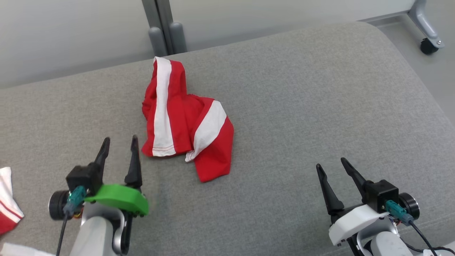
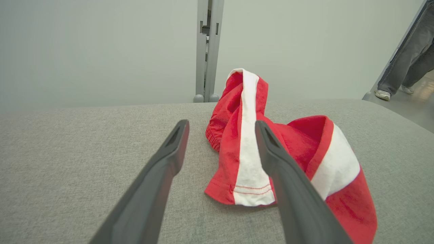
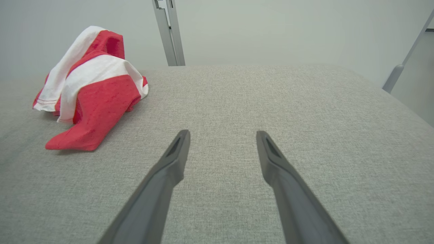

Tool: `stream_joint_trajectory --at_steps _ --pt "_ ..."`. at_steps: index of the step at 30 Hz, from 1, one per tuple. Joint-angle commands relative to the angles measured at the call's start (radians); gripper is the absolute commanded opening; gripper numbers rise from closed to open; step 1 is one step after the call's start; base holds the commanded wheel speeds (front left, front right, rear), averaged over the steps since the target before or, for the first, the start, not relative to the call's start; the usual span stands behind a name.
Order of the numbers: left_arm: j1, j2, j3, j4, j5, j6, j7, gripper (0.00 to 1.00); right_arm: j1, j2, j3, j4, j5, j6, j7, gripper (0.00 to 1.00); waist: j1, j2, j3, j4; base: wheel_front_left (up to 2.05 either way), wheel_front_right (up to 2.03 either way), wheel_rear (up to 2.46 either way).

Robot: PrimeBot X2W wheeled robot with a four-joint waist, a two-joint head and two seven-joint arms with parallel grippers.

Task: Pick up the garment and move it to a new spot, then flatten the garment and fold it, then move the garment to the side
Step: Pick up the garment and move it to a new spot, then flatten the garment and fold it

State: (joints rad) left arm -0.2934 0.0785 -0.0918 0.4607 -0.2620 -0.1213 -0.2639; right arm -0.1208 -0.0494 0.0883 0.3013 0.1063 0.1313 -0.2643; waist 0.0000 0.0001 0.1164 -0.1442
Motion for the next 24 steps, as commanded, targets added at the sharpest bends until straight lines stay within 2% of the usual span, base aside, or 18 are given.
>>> stream_joint_trajectory --at_steps 1,10,17,24 --pt "0.038 0.001 0.023 -0.009 0.018 0.006 -0.001 1.00 0.015 -0.003 -0.001 0.002 0.005 -0.001 0.000 1.00 0.0000 -0.0001 -0.026 0.022 0.00 0.00 0.00" --pt "0.261 -0.022 0.148 -0.097 0.085 0.000 -0.001 1.00 0.073 -0.003 -0.008 0.013 0.014 -0.001 0.000 1.00 0.0000 -0.0001 -0.092 0.062 0.00 0.00 0.00" --pt "0.325 -0.026 0.131 -0.116 0.059 -0.002 -0.001 1.00 0.090 -0.003 -0.003 0.022 0.017 -0.001 0.000 1.00 0.0000 -0.0001 -0.085 0.090 0.00 0.00 0.00" --pt "0.259 -0.026 0.088 -0.116 0.049 -0.004 -0.001 1.00 0.016 -0.002 0.063 0.003 0.031 -0.001 0.000 1.00 0.0000 -0.0001 -0.031 0.145 0.00 0.00 0.00"
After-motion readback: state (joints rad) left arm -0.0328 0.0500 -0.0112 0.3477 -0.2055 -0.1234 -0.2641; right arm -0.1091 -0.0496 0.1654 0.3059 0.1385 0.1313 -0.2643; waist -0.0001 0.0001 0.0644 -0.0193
